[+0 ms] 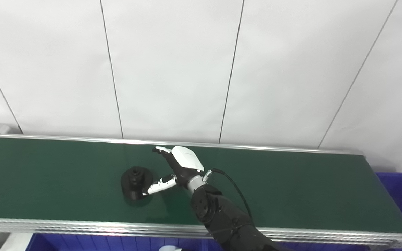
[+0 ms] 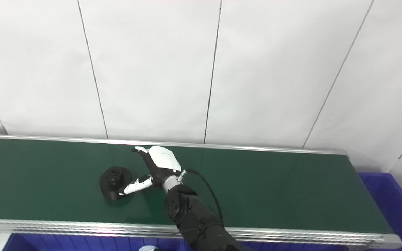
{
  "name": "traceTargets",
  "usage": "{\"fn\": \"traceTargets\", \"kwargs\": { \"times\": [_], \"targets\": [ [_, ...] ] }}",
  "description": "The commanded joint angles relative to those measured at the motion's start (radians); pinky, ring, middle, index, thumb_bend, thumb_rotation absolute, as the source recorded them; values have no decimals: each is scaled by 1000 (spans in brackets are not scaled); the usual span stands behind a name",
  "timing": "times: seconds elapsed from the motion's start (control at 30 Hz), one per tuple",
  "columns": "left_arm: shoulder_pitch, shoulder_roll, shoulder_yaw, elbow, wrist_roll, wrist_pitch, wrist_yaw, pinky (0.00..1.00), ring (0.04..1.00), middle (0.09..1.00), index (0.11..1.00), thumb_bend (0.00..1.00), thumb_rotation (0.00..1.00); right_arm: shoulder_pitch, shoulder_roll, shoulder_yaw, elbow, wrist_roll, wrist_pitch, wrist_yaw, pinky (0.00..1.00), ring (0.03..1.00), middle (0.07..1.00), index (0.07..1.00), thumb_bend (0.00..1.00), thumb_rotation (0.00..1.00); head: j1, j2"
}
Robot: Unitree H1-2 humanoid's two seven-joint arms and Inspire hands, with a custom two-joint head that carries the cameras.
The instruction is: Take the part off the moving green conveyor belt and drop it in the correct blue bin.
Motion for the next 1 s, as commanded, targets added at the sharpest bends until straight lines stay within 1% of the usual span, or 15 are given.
{"fn": "traceTargets", "kwargs": {
  "times": [0.0,0.23,0.33,0.37,0.43,0.53,0.63,0.7,0.73,0.83,0.87,0.9,0.97],
  "targets": [
    [7,16,9,-42,1,-33,6,802,890,944,913,447,470,-71,27,2,5,14,-35,-32,757,840,876,873,1000,419,6,2],
    [37,24,21,-81,6,-32,7,806,891,943,908,469,481,-88,50,24,71,17,-25,-42,720,802,847,863,1000,419,34,12],
    [49,28,30,-101,1,-32,3,804,893,944,909,477,486,-89,56,38,99,15,-19,-40,716,798,835,825,1000,420,42,16],
    [53,28,33,-107,0,-32,1,802,893,944,910,479,489,-88,58,42,106,16,-20,-41,694,766,790,798,1000,414,42,16],
    [59,29,39,-117,-1,-32,-2,804,895,945,912,483,499,-88,62,53,120,14,-18,-41,691,745,755,770,1000,407,45,17],
    [63,29,47,-123,-1,-32,-3,809,898,944,913,486,509,-85,68,73,138,9,-9,-34,698,738,747,746,1000,396,50,15],
    [61,28,53,-124,-6,-32,-7,809,895,939,911,484,512,-80,73,91,154,6,0,-22,664,712,716,703,1000,374,54,9],
    [60,27,57,-126,-10,-33,-10,808,893,938,909,484,507,-79,75,107,163,-1,6,-15,661,713,712,697,1000,371,53,8],
    [59,26,59,-128,-12,-33,-10,809,894,937,908,484,505,-77,76,114,165,-6,6,-18,676,720,712,697,1000,360,53,8],
    [62,22,70,-139,-21,-33,-12,811,895,937,904,490,519,-68,72,150,169,-35,0,-29,725,757,733,682,1000,281,54,6],
    [64,20,74,-143,-26,-33,-14,808,892,935,902,494,521,-64,72,157,171,-38,6,-30,731,755,732,667,1000,240,55,6],
    [66,18,79,-145,-33,-33,-20,808,891,936,902,495,521,-60,73,160,172,-37,14,-31,685,729,716,654,1000,188,54,6],
    [70,14,88,-149,-47,-33,-31,811,890,938,903,498,515,-52,73,168,176,-40,22,-34,614,669,665,615,961,86,51,9]
  ]
}}
